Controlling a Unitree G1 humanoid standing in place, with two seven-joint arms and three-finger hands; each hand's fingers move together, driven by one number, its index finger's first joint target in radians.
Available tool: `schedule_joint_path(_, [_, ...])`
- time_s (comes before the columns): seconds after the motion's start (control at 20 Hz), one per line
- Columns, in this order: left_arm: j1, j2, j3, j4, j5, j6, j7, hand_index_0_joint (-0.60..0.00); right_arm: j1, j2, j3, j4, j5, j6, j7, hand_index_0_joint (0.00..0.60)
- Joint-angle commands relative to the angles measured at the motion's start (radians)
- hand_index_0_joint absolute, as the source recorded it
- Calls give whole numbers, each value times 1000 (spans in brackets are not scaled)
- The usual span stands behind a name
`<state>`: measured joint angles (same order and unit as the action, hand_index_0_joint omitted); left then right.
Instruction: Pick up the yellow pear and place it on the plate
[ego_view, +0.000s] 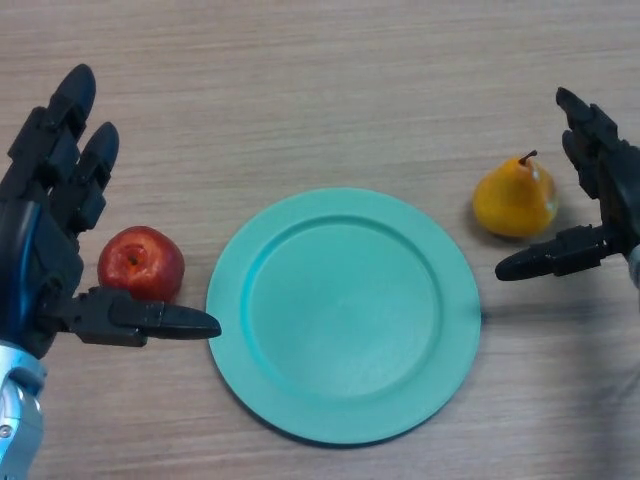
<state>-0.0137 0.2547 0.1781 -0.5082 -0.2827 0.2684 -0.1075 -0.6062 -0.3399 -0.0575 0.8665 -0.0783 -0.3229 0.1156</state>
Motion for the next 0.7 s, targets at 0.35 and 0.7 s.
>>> schedule_joint_path(0.35, [-15,32,84,-54,-62,-101,-4,0,-156,-22,9,125,-95,-171,-90,0])
schedule_joint_path(0.7, [-7,27,89,-38,-61,-131,-2,0,-196,0,24,209,-166,-173,-121,499])
